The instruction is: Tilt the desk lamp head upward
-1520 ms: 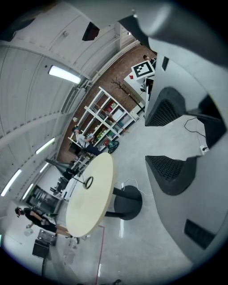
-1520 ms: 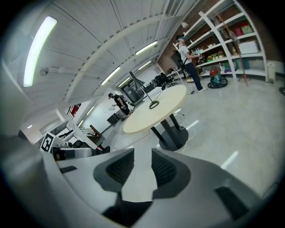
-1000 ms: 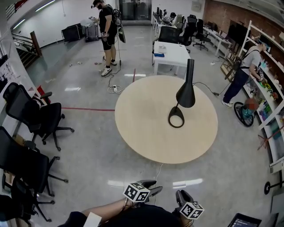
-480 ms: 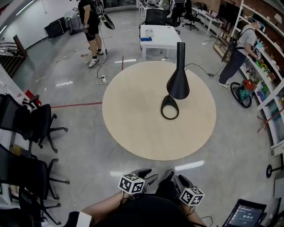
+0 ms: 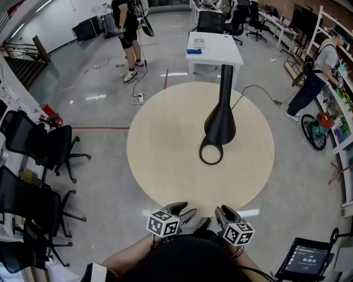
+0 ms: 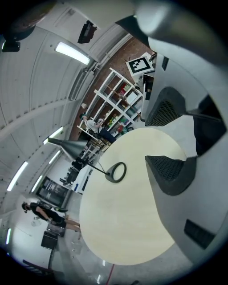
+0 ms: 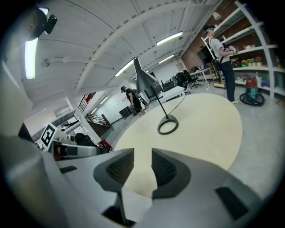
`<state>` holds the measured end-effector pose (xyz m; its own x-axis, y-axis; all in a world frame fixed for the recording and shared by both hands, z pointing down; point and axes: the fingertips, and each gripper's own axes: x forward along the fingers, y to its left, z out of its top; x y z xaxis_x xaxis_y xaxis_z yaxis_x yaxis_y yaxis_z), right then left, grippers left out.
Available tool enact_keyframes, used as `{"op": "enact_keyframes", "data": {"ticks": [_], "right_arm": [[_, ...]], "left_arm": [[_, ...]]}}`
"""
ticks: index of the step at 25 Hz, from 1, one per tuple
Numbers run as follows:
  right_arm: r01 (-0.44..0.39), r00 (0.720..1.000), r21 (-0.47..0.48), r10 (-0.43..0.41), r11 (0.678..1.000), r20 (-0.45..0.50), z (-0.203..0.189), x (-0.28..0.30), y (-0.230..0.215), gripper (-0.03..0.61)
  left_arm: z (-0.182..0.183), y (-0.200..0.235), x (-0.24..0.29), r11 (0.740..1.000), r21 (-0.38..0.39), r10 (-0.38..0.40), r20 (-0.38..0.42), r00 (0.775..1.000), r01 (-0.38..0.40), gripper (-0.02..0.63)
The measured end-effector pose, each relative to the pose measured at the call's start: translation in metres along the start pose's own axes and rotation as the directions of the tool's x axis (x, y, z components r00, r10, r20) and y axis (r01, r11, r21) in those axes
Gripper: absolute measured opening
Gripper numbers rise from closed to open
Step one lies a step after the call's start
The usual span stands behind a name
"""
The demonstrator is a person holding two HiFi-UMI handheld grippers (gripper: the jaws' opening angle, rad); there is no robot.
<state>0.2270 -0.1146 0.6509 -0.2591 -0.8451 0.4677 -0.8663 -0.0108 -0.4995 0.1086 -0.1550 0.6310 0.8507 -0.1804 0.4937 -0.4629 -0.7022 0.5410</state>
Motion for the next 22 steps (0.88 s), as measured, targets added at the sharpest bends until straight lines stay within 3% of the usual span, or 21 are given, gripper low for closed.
{"op": "enact_keyframes", "data": {"ticks": [15, 22], "right_arm": [[-0.174, 0.978, -0.093, 0.162, 0.980, -0.129, 0.059, 0.054, -0.055, 0.126], [-0.185, 0.977, -0.100, 0.172, 0.978, -0.125, 0.078, 0.079, -0.060, 0.126]], "left_arm": [[0.059, 0.002, 0.052, 0.984, -0.037, 0.178, 0.111, 0.978, -0.175, 0.215], [0.092, 0.003, 0.052, 0.979, -0.022, 0.205, 0.139, 0.969, -0.204, 0.215]]}}
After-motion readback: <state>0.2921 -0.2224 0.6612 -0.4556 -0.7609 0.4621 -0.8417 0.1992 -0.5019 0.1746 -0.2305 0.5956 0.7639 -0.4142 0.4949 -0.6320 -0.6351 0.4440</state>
